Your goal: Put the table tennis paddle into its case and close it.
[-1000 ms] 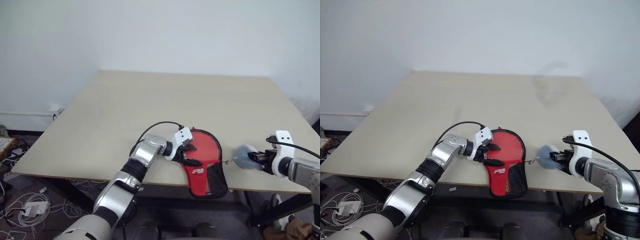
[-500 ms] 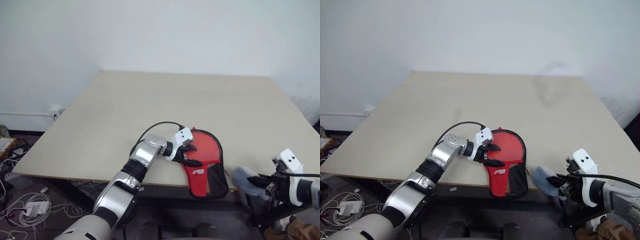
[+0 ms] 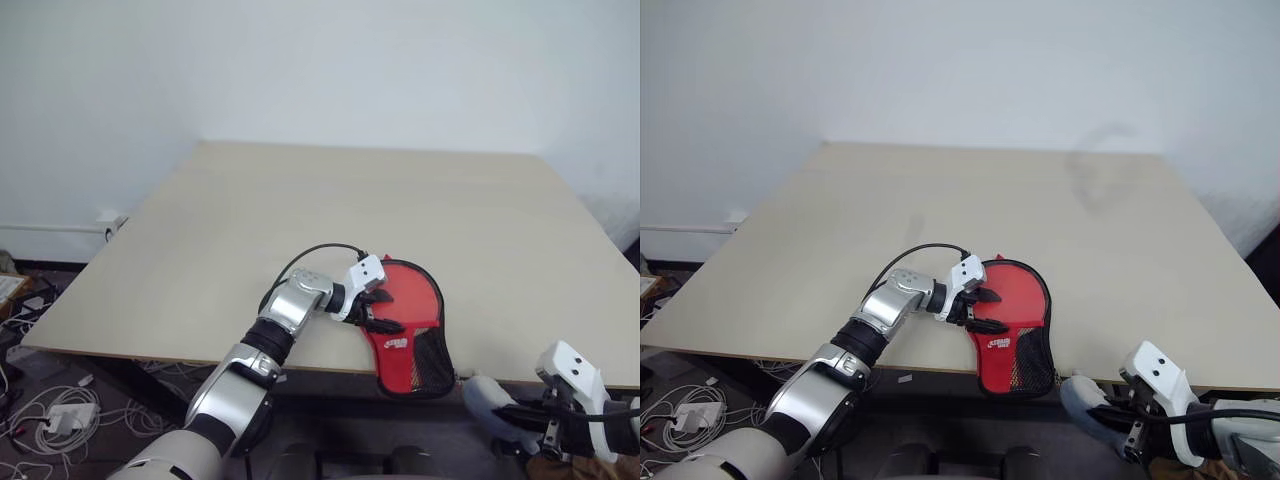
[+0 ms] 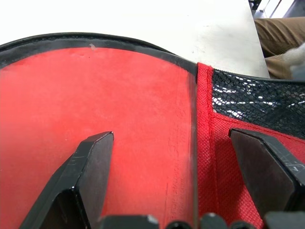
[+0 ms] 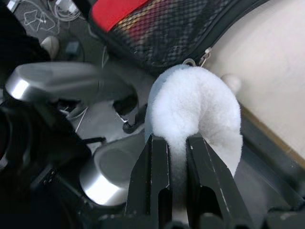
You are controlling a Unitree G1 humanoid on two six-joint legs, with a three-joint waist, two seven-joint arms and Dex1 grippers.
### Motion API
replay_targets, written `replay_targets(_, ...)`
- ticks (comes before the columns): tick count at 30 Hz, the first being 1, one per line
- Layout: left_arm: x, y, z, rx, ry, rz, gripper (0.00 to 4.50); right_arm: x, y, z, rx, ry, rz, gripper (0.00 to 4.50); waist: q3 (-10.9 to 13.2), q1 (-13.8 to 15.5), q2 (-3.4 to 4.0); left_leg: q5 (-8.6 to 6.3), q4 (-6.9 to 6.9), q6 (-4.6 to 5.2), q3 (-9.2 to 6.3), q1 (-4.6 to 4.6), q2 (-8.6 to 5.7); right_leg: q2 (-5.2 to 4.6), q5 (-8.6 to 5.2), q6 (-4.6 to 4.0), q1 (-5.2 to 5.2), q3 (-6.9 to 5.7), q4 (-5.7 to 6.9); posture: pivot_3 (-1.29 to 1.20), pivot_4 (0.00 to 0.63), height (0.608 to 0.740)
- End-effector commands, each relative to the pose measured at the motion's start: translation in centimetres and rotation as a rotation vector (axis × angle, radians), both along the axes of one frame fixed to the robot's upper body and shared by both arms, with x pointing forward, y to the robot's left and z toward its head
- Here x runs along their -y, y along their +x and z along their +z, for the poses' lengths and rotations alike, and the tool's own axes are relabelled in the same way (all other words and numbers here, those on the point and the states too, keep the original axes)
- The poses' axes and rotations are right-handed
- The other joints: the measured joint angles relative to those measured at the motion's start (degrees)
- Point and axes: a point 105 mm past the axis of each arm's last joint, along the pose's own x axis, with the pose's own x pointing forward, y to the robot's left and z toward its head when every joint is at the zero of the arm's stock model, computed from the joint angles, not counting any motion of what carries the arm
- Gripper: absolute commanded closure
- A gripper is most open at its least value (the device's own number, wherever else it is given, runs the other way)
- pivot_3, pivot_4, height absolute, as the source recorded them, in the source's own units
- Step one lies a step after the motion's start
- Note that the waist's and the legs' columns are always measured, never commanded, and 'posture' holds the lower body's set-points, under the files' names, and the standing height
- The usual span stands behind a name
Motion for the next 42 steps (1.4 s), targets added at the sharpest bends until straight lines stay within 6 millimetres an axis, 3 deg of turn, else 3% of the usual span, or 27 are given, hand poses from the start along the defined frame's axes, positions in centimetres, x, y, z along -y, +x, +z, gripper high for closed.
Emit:
replay_targets(1,-3.0,-1.5,-5.0,-0.163,0.171,0.075,0.38,-1.8,-1.5,0.9,-0.012,0.055,0.116,4.48,0.0,-0.01,-0.02,0.0,-0.01,-0.01,0.0,0.0,0.01,0.0,0.0,0.0,0.0,-0.01,0.0,0.0,0.0,0.74)
replay_targets(7,-3.0,-1.5,-5.1,-0.167,0.174,0.078,0.38,-3.3,-2.3,0.6,-0.007,0.083,0.167,4.48,-0.02,-0.02,-0.15,-0.01,0.02,-0.01,0.0,0.02,0.04,-0.01,0.0,0.0,0.01,-0.02,0.0,0.0,0.0,0.74)
replay_targets(14,-3.1,-1.4,-5.1,-0.166,0.183,0.076,0.38,-4.1,-0.6,1.1,0.055,0.131,0.128,4.48,-0.01,-0.02,-0.23,-0.01,0.02,-0.02,0.01,0.04,0.05,-0.07,0.0,-0.01,0.0,-0.06,0.0,0.0,0.0,0.74)
replay_targets(24,-3.2,-1.4,-5.3,-0.173,0.187,0.075,0.38,-4.6,-0.5,3.0,0.097,0.174,0.136,1.06,0.01,-0.04,-0.27,-0.01,0.02,-0.02,0.0,0.04,0.06,-0.07,0.0,0.0,0.0,-0.07,0.01,0.0,0.0,0.74)
replay_targets(27,-3.3,-1.4,-5.3,-0.167,0.184,0.075,0.38,-4.2,1.4,4.8,0.199,0.215,0.076,0.01,0.04,-0.16,-0.33,-0.01,0.03,-0.02,0.03,0.05,0.07,-0.1,0.0,0.0,0.0,-0.07,0.0,0.0,0.0,0.74)
replay_targets(29,-3.3,-1.2,-4.9,-0.157,0.154,0.081,0.38,-3.5,3.4,5.9,0.279,0.236,0.007,0.01,0.06,-0.23,-0.37,-0.01,0.03,-0.02,0.02,0.07,0.09,-0.11,0.0,-0.01,-0.01,-0.09,-0.01,0.0,0.0,0.74)
replay_targets(34,-3.6,-0.1,-2.4,-0.161,0.039,0.103,0.38,-0.5,10.9,8.9,0.492,0.311,-0.323,0.01,0.14,-0.28,-0.33,-0.03,-0.03,-0.05,0.04,0.09,0.11,-0.16,0.01,-0.02,-0.1,-0.15,-0.03,0.0,0.0,0.74)
replay_targets(38,-4.0,1.0,0.7,-0.17,-0.069,0.114,0.38,0.7,15.6,8.0,0.487,0.313,-0.532,0.01,0.27,-0.28,-0.04,0.02,-0.19,0.02,0.13,-0.09,0.09,-0.11,0.1,-0.12,-0.43,-0.11,0.1,0.0,0.0,0.74)
replay_targets(42,-5.5,1.6,2.8,-0.167,-0.103,0.102,0.38,-0.5,18.7,5.4,0.4,0.279,-0.62,0.01,0.58,-0.23,0.29,0.19,-0.31,0.31,0.18,-0.57,0.16,0.21,0.25,-0.06,-0.95,0.15,0.25,0.0,0.0,0.74)
